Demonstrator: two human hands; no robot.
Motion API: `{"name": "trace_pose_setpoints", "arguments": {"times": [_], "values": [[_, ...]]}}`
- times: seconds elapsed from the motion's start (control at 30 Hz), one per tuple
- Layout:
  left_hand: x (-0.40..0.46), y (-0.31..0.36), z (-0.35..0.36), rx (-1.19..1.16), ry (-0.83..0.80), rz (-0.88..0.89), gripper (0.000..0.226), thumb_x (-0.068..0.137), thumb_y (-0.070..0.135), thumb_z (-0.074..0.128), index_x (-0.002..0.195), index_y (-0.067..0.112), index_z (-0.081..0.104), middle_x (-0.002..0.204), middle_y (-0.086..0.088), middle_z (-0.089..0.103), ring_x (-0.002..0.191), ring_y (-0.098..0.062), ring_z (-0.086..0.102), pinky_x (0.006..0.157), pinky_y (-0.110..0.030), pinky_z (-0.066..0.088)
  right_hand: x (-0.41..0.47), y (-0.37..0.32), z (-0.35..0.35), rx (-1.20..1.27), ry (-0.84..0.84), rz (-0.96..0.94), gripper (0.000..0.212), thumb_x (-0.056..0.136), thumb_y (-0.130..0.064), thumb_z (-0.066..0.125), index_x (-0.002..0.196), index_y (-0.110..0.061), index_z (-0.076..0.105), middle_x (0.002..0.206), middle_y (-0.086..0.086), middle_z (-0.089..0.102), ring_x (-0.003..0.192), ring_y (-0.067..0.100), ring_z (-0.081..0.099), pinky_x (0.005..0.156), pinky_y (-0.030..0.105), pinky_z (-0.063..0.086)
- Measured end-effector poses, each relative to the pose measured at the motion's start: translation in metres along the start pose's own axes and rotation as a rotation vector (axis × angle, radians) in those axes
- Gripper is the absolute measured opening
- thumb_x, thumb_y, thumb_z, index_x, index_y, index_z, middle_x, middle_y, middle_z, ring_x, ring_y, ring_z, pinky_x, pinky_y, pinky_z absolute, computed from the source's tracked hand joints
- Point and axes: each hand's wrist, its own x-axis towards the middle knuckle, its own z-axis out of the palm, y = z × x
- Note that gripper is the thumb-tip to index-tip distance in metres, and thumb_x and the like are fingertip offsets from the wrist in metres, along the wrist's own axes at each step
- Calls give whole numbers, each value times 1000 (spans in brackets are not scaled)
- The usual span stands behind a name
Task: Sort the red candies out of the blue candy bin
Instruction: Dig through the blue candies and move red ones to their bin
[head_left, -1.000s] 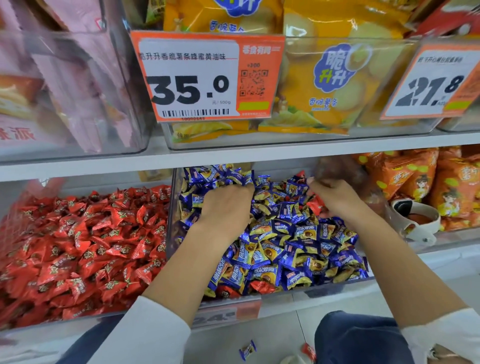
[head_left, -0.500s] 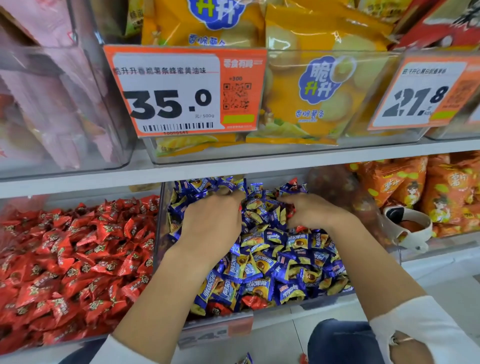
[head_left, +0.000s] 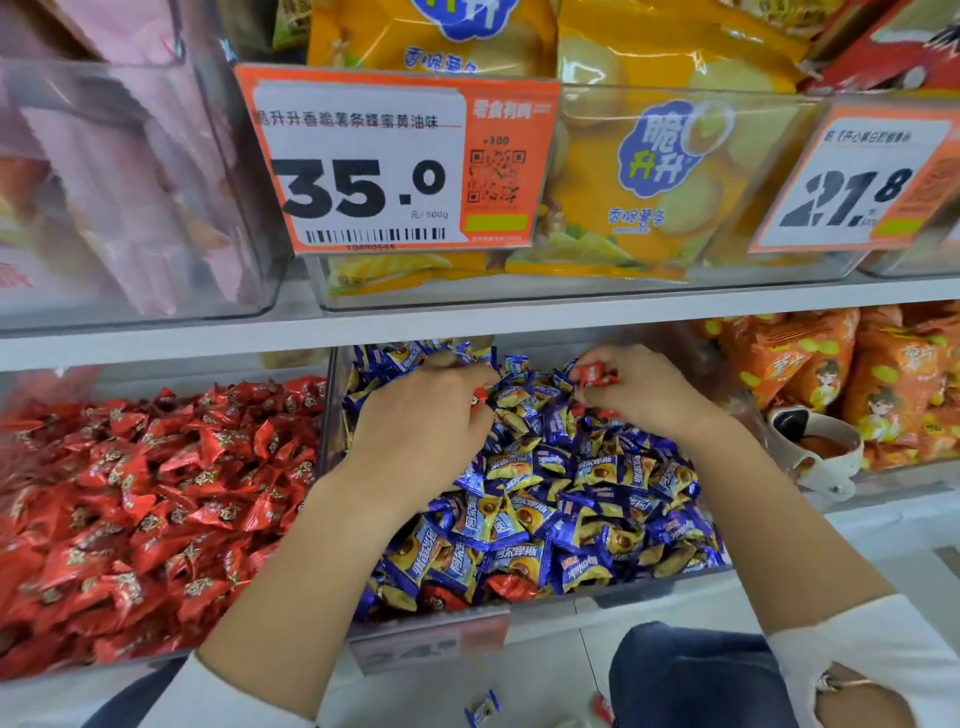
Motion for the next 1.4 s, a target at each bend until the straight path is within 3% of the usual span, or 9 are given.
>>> {"name": "trace_pose_setpoints", "arguments": {"times": [0.17,0.3,0.4,0.53,0.63,0.77,1.0,1.13,1.4], "values": [[-16,-5,-4,4,5,-2,29,97,32,41,123,39,52,127,11,46,70,-11,48,62,-26,39,-22,12,-6,269,130,-1,11,87,-20,66,97,-22,64,85,2,66,56,12,59,54,26,48],[-33,-6,-6,-16,22,13,24,96,32,43,118,35,53,124,9,48,88,-16,60,66,-30,47,-36,24,-3,-149,176,42,22,89,-26,62,110,-19,63,96,9,68,84,30,65,75,34,49],[-37,-6,-9,-85,-15,30,18,95,43,45,105,30,53,111,7,52,85,-16,58,73,-34,47,-45,8,-2,-137,184,-3,17,85,-27,67,99,-18,65,91,6,68,85,25,62,72,30,45],[-49,-5,-14,-223,-136,140,25,86,55,50,83,30,50,87,11,51,79,-8,51,70,-30,39,-65,-20,-5,-22,55,-86,27,78,-40,73,79,-15,63,73,0,62,68,16,59,66,30,45],[-60,-1,-14,-270,-225,209,19,84,45,60,79,27,55,81,8,59,75,-8,55,72,-33,46,-92,-38,-4,50,-136,-186,20,79,-33,74,72,-18,63,64,-3,57,54,0,52,55,14,40],[-73,-6,-10,-31,-315,299,10,83,36,56,93,36,61,92,14,65,85,-7,59,75,-31,50,-121,-50,5,40,-382,-292,7,80,-23,70,81,-29,71,74,-17,65,67,-4,58,63,10,42],[-73,-30,-7,186,-338,260,14,81,47,60,92,40,65,90,20,59,83,1,56,60,-22,38,-124,-59,31,-169,-387,-332,21,83,-34,67,104,-35,70,71,-27,57,63,-18,52,61,2,37],[-74,-25,-11,227,-319,288,10,81,48,63,89,43,65,86,20,54,80,0,54,61,-26,46,-118,-56,31,-186,-399,-300,27,84,-41,65,110,-36,68,93,-17,69,70,-6,56,64,5,39],[-74,-27,-29,35,-184,293,13,86,47,57,88,39,67,92,16,56,81,-2,53,68,-29,47,-113,-52,34,-236,-259,-324,16,84,-43,64,89,-28,68,75,-6,64,69,8,57,64,29,44]]}}
